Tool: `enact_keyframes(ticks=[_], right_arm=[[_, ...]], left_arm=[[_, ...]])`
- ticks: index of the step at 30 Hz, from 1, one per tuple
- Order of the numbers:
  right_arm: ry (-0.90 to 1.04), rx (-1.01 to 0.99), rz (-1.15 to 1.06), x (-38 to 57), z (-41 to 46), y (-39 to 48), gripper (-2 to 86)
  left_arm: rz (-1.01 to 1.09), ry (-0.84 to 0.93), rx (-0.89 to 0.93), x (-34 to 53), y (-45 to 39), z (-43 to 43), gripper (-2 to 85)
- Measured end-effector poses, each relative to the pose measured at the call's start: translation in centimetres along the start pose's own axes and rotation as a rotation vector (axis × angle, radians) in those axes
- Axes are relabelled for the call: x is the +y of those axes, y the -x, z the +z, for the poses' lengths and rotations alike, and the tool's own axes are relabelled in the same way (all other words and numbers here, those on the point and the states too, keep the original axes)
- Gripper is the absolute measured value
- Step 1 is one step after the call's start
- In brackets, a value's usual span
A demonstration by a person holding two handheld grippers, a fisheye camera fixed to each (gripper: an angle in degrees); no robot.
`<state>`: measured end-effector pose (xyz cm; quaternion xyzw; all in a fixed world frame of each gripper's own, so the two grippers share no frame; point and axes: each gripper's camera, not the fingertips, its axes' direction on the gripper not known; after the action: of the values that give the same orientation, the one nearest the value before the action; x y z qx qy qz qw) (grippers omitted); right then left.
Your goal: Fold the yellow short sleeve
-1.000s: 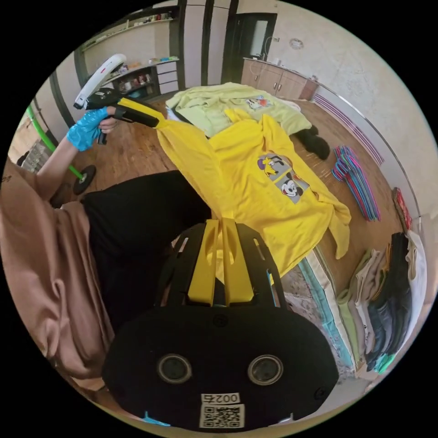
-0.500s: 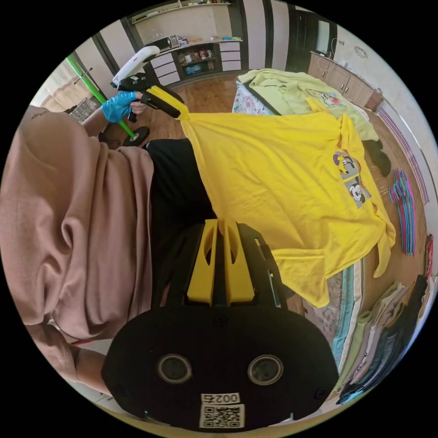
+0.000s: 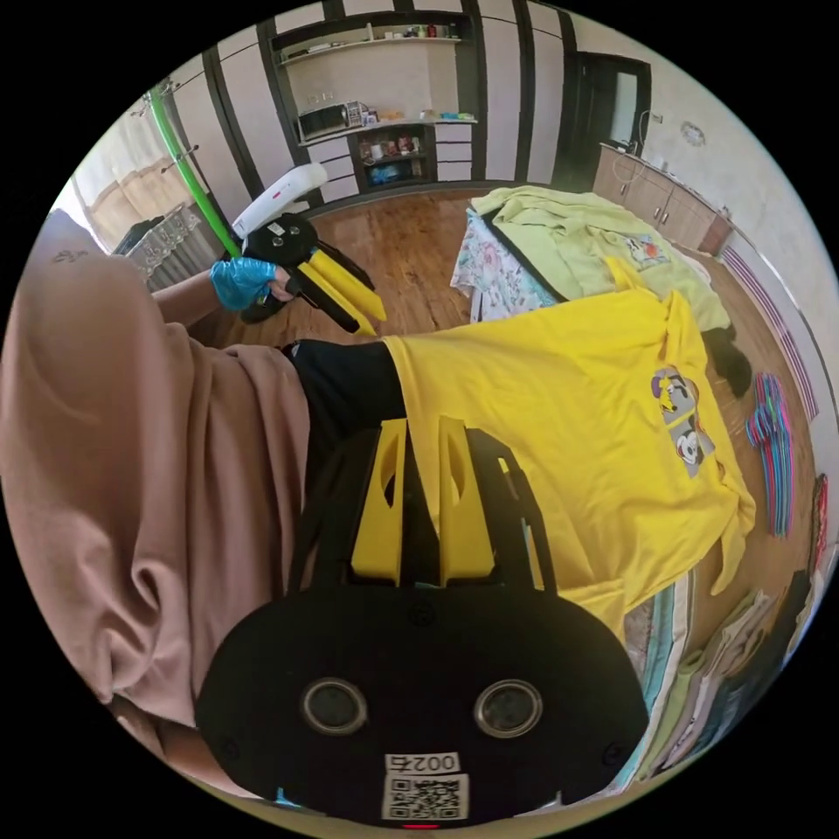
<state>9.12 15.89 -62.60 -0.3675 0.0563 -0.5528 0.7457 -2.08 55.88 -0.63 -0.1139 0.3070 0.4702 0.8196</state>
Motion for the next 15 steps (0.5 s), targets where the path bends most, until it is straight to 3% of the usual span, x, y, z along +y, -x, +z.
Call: enact_keyframes(ticks=[15], right_arm=[[0.053,0.033,0.014,-1.1,3.3,-0.2,2.9]], left_arm=[[0.013,0.006,-0.016,0.9,0.5,1.1,3.0]])
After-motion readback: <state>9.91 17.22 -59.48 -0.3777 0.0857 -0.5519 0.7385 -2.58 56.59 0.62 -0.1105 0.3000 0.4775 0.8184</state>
